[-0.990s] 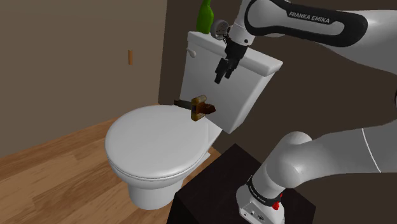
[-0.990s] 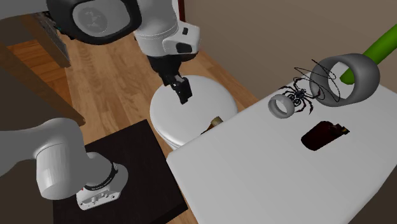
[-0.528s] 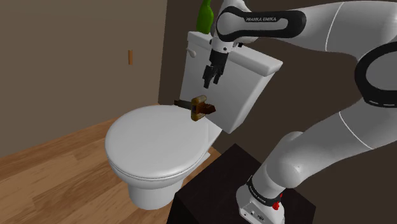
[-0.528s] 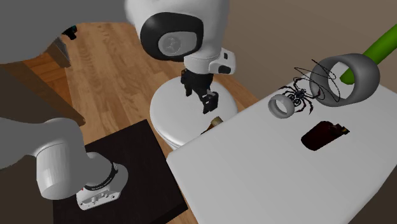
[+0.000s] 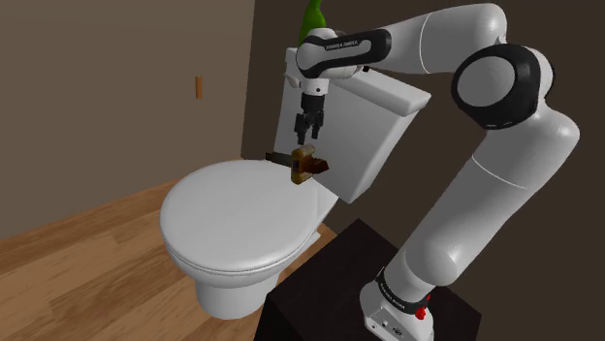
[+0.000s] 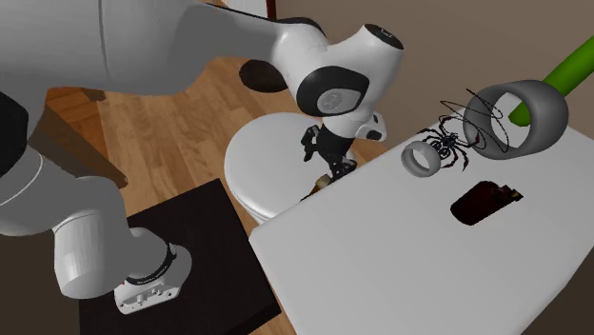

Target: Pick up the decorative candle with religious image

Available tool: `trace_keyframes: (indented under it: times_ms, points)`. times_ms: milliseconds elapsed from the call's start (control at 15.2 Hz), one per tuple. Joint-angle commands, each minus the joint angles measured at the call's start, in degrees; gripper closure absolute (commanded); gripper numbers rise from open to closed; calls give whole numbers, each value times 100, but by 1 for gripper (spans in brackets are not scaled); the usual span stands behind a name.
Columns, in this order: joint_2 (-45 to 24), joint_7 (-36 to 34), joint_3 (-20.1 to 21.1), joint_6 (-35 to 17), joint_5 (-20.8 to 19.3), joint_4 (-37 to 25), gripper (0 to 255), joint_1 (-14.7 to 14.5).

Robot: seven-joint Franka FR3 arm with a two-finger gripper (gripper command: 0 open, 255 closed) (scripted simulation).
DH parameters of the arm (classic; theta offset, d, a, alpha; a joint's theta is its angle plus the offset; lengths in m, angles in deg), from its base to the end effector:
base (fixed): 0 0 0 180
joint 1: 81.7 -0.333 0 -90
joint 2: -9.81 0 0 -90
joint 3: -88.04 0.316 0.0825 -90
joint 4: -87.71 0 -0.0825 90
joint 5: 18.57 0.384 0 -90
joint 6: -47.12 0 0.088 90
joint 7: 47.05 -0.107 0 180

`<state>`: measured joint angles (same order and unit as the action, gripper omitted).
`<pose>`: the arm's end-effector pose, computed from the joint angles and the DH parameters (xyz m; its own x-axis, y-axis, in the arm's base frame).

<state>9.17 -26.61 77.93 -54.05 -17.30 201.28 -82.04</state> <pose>0.5243 -0.0881 0.4418 0.9613 0.1843 -0.2049 0.1677 -0.9812 -0.0959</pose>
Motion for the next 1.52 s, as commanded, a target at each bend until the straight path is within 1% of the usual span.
trace_keyframes:
  times_ms: [0, 396, 462, 726, 924, 1056, 1122, 1452]
  points:
    - [-599, 119, -29, 44, 77, -389, 0, 32]
    - [-2182, 397, -18, 347, 242, -1539, 0, 209]
    - [-2234, 397, 15, 360, 235, -1583, 0, 242]
    - [-2359, 376, 160, 103, 209, -1457, 0, 364]
    - [-2488, 381, 195, -120, 218, -1364, 0, 393]
    - [-2488, 380, 196, -120, 218, -1364, 0, 394]
    - [-2488, 380, 197, -115, 218, -1370, 255, 393]
    - [-2495, 383, 196, -111, 218, -1381, 255, 396]
